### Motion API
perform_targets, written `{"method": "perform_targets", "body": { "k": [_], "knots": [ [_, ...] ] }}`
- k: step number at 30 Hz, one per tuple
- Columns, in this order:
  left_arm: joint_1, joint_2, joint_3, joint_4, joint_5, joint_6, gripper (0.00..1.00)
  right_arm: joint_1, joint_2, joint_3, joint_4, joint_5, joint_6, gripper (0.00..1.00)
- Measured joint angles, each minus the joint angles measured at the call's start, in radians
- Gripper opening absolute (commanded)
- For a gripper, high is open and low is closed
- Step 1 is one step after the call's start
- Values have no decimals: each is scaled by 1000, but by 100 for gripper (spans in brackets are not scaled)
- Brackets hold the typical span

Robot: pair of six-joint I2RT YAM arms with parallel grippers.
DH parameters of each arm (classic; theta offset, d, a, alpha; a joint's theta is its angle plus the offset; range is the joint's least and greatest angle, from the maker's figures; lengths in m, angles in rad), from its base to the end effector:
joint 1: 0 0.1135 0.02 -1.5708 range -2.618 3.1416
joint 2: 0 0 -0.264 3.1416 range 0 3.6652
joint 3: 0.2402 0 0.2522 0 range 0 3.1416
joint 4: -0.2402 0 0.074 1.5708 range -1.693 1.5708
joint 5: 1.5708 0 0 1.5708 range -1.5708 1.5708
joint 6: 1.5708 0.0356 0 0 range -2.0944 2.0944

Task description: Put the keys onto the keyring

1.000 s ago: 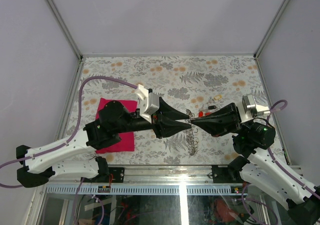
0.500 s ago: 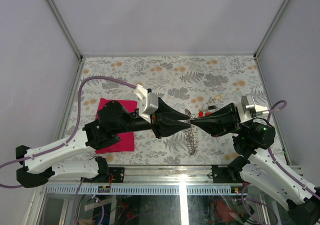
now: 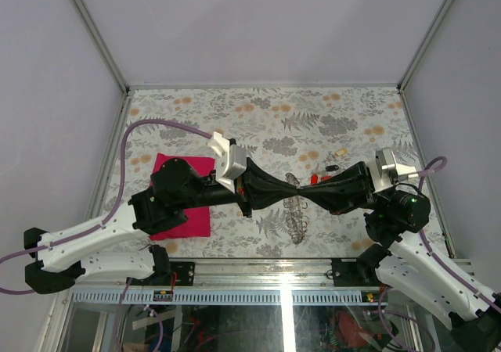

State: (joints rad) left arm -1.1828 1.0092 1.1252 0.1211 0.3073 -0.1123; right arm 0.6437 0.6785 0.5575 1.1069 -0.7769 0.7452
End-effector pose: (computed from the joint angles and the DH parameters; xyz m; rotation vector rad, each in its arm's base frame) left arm 0.0735 -0.2084 0.4502 0.9778 1.0936 -1.2809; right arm 0.0808 0.0918 0.3920 -0.8046 0.6574 1.5024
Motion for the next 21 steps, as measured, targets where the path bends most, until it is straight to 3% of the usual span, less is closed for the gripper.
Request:
{"method": "perform_targets", "body": {
  "k": [6,11,18,21],
  "knots": [
    [0,6,12,-29,0,2,0,0,-30,0,-68,-3,-44,15],
    [0,18,43,-90,0,10,0,0,-85,28,-232,-6,-145,21],
    [0,18,47,-119,5,14,0,0,-130,64,-397,-22,-237,16],
    [0,18,48,-130,6,14,0,0,-135,67,-434,-22,-257,5]
  ]
}}
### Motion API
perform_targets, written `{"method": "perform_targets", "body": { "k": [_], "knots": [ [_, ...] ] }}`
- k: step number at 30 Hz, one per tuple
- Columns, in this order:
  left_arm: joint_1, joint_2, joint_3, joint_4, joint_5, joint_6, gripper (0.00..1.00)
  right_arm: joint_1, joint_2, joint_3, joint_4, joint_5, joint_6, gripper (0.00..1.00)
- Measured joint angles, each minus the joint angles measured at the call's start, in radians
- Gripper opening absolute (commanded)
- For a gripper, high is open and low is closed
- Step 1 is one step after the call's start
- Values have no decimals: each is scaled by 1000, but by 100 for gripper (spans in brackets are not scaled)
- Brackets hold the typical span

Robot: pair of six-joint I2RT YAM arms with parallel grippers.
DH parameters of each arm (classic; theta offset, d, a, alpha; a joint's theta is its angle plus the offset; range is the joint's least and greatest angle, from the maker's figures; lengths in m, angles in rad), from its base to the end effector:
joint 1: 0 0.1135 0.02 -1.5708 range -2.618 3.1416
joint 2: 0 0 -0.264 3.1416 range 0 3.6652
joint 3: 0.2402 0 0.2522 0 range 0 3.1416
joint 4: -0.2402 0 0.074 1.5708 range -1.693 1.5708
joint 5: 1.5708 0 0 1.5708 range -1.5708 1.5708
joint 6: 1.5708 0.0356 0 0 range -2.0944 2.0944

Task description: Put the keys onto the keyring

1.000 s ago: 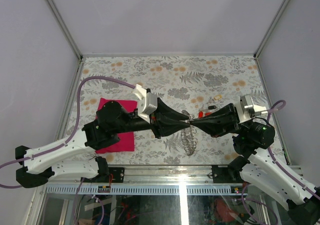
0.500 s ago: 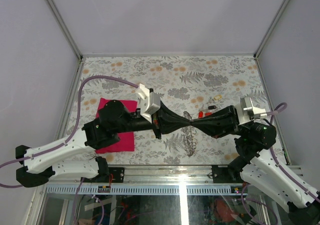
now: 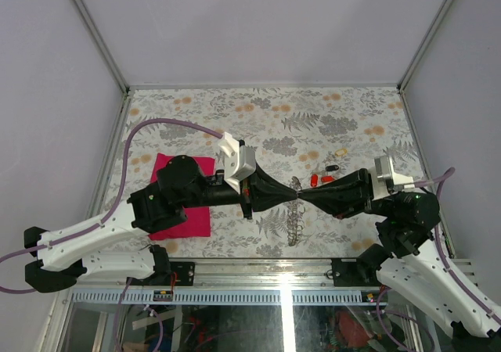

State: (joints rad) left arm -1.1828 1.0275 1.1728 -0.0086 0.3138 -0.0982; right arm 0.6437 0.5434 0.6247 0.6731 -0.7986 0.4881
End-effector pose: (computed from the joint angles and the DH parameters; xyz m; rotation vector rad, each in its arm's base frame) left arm 0.0746 -0.2116 0.4490 1.0381 1.1793 -1.2557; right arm 0.0689 0.0836 0.3974 -0.8794 0.7712 1.3361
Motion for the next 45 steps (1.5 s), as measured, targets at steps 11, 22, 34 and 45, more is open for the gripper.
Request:
{"method": "perform_targets", "body": {
  "k": [11,22,34,45],
  "knots": [
    [0,-3,3,-7,-7,7,29,0,-3,21,-86,-7,-48,0],
    [0,-104,-76,-49,-209,-18,50,2,-85,142,-613,123,-290,0],
    [9,32,-188,-129,-443,-126,63,2,-188,203,-1072,366,-398,0],
    [135,345,-178,-39,-421,-224,66,2,-202,381,-1318,606,-366,0]
  ]
}}
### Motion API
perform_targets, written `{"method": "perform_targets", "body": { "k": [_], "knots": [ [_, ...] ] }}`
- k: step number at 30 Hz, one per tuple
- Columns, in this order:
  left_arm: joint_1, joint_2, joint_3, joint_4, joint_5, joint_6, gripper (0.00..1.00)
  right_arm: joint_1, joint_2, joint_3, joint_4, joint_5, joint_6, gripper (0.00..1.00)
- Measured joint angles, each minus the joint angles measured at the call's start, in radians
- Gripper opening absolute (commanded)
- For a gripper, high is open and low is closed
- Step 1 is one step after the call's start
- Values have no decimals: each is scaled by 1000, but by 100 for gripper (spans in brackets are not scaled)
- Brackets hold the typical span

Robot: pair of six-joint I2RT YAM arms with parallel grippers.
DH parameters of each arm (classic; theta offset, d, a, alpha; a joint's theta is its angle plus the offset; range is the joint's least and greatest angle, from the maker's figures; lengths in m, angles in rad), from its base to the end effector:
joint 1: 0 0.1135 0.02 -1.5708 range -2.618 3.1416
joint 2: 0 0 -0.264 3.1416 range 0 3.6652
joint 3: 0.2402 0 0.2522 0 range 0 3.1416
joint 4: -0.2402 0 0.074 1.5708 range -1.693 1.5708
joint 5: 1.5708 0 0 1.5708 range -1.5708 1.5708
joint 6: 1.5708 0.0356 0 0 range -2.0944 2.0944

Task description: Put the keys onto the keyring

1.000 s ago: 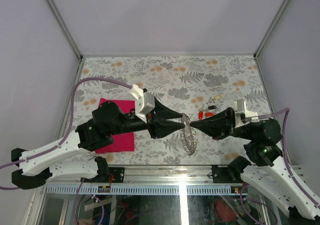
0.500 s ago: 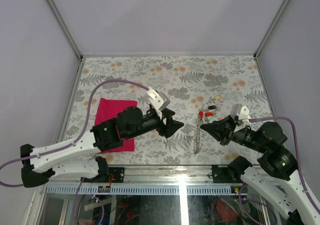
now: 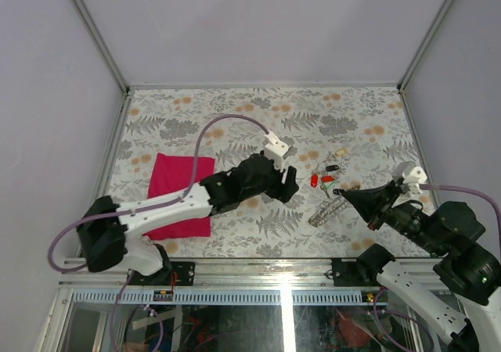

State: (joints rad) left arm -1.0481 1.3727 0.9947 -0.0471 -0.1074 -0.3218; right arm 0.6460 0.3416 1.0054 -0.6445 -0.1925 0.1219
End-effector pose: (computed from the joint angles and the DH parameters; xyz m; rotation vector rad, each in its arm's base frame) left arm 0.1618 -0.2732 0.2926 0.6705 1.9671 -0.7611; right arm 0.0248 0.0272 0.4022 -0.5644 1.4988 0.7514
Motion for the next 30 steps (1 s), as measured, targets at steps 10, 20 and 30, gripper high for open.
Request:
{"method": "perform_targets", "body": {
  "k": [10,20,30],
  "knots": [
    [49,445,323,-3,23,-9,66,0,43,148,-169,132,63,0],
    [50,714,573,-101,21,184,65,0,46,153,-221,180,93,0],
    [64,863,723,-250,29,436,54,0,46,153,-240,173,96,0]
  ]
}}
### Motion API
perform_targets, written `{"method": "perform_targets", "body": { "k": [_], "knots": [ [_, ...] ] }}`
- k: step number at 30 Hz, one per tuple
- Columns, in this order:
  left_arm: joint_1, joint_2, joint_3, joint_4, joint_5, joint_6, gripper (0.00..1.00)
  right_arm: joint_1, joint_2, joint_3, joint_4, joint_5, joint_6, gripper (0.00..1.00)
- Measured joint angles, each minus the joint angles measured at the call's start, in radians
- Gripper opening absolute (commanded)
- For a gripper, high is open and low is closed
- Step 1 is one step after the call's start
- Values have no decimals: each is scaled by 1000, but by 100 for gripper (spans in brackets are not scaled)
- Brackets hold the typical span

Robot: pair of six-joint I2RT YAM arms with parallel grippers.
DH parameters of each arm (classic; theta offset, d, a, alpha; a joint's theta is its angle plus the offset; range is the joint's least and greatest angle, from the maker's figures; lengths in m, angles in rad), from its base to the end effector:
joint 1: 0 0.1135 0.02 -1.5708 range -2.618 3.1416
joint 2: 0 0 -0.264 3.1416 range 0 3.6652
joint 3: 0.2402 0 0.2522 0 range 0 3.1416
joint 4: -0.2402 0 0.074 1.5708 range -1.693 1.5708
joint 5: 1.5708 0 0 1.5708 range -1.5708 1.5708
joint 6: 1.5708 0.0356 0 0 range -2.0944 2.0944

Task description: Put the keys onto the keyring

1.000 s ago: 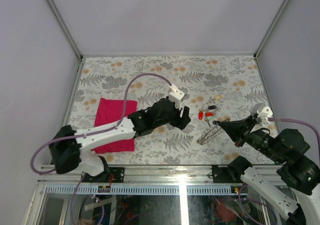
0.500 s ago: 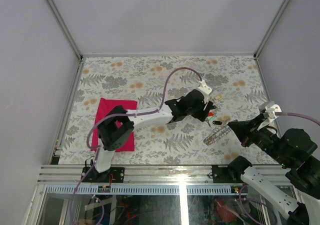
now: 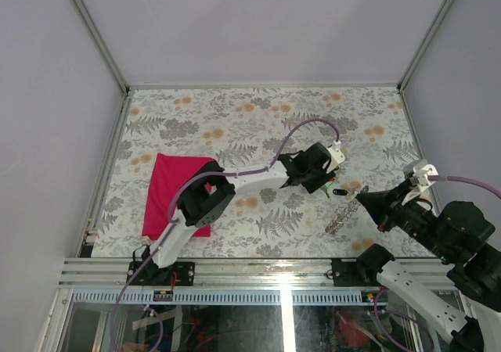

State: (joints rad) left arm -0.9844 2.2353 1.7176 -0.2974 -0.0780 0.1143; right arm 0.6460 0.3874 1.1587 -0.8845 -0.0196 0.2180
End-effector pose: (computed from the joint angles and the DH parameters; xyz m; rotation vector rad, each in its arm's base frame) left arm 0.2792 -0.4153 0.1725 1.2246 2.0716 -0.3174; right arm 0.0142 0.0116 0.4146 -0.3817 1.6854 0.6613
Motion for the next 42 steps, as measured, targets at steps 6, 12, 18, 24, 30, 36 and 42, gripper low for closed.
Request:
{"method": "perform_targets", "body": {
  "k": [6,12,18,24,30,36,42],
  "knots": [
    [20,23,29,-13,31,79,52,0,0,0,-2,-10,1,0],
    [39,30,55,-11,81,115,46,0,0,0,-2,-27,7,0],
    [49,71,114,-14,124,135,41,0,0,0,-2,-34,15,0],
    [49,106,138,-24,158,150,41,0,0,-3,-2,-53,19,0],
    [49,126,159,-36,168,154,41,0,0,-8,-2,-55,22,0],
    [49,149,188,-39,168,161,40,0,0,-11,-2,-70,26,0],
    [49,161,199,-39,168,172,28,0,0,-12,-2,-80,26,0]
  ]
}}
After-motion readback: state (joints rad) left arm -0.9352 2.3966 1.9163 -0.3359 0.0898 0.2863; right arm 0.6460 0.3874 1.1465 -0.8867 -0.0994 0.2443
